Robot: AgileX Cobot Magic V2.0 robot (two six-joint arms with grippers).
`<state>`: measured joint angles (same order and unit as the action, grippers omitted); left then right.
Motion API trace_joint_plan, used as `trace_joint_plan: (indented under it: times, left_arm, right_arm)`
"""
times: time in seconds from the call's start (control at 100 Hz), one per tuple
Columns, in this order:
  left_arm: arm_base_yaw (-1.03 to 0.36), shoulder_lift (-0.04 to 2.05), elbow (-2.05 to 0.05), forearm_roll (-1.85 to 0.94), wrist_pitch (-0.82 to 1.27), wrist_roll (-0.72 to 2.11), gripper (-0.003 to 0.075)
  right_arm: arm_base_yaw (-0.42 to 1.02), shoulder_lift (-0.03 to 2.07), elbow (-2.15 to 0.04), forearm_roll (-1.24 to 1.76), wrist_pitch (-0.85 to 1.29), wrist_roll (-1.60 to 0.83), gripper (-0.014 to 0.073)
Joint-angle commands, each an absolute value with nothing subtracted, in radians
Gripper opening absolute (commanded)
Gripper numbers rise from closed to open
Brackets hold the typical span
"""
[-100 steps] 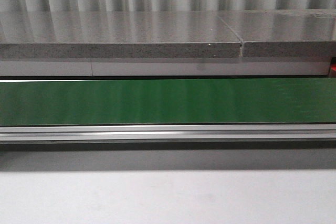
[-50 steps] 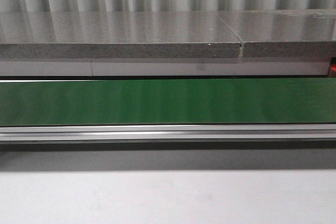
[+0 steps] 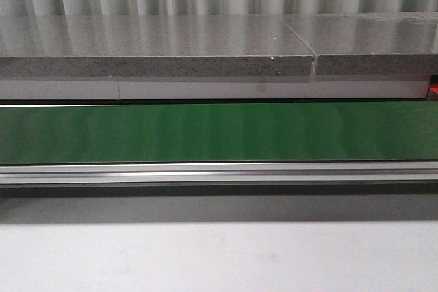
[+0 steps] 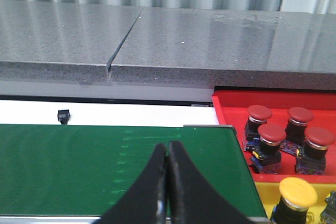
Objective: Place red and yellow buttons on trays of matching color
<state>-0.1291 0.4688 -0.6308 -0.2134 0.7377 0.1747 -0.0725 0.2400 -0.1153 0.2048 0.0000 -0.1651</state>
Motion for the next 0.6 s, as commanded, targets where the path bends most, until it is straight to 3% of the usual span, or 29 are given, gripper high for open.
trace_joint_plan:
  times: [0.0, 0.21, 0.46, 0.59]
  left_arm:
    - [-0.137, 0.473, -0.657, -0.232, 0.662, 0.173, -0.002]
    - [-0.137, 0.473, -0.657, -0.232, 0.662, 0.173, -0.002]
    - [-0.137, 0.473, -0.657, -0.232, 0.662, 0.173, -0.002]
    - [-0.137, 0.473, -0.656, -0.232, 0.661, 0.173, -0.002]
  right_arm:
    - [-0.072, 0.237, -0.093, 0.186, -0.153, -0.132, -0.0067]
    - [-0.074, 0.145, 0.019, -0.057, -0.244, 0.103, -0.0067]
    - [-0.074, -0.033, 0.022, -0.141, -0.046, 0.155, -0.0067]
    - [-0.074, -0.028, 0.023, -0.148, -0.036, 0.155, -0.0067]
